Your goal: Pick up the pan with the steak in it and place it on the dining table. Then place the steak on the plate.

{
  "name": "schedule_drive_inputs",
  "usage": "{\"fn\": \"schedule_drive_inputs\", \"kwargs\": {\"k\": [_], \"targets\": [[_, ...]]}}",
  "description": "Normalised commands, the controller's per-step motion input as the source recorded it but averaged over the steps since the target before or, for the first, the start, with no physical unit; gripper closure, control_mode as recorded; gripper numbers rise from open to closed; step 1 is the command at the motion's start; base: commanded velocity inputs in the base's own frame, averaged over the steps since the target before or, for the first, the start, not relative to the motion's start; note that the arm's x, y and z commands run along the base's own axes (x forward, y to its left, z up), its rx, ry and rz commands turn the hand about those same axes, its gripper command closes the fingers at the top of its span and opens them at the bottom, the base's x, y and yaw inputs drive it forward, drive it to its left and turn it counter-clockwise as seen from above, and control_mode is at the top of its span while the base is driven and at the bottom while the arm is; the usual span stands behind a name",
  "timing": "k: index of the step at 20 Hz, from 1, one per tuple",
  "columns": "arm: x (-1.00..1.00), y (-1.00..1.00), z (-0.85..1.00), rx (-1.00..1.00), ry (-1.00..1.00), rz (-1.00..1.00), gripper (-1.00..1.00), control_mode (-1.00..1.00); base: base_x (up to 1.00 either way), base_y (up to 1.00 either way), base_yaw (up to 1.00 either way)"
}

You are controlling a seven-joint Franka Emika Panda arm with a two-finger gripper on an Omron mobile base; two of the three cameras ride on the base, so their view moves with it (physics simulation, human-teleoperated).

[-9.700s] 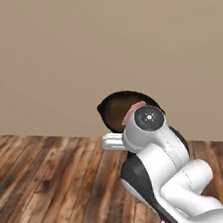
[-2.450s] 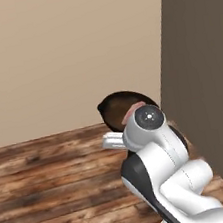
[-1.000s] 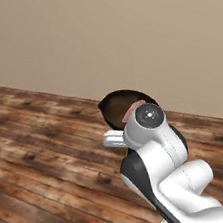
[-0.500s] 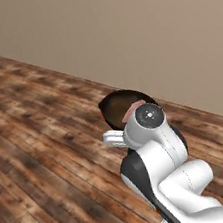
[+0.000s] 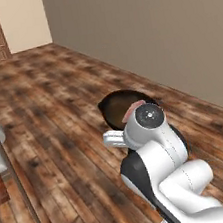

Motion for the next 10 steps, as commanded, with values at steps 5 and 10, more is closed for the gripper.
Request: {"fn": "schedule_drive_inputs", "kwargs": {"k": [5, 10], "targets": [[0.0, 0.0, 0.0, 0.0, 0.0, 0.0, 1.0, 1.0, -0.09, 0.1, 0.39], [0.0, 0.0, 0.0, 0.0, 0.0, 0.0, 1.0, 1.0, 0.05, 0.01, 0.23]]}}
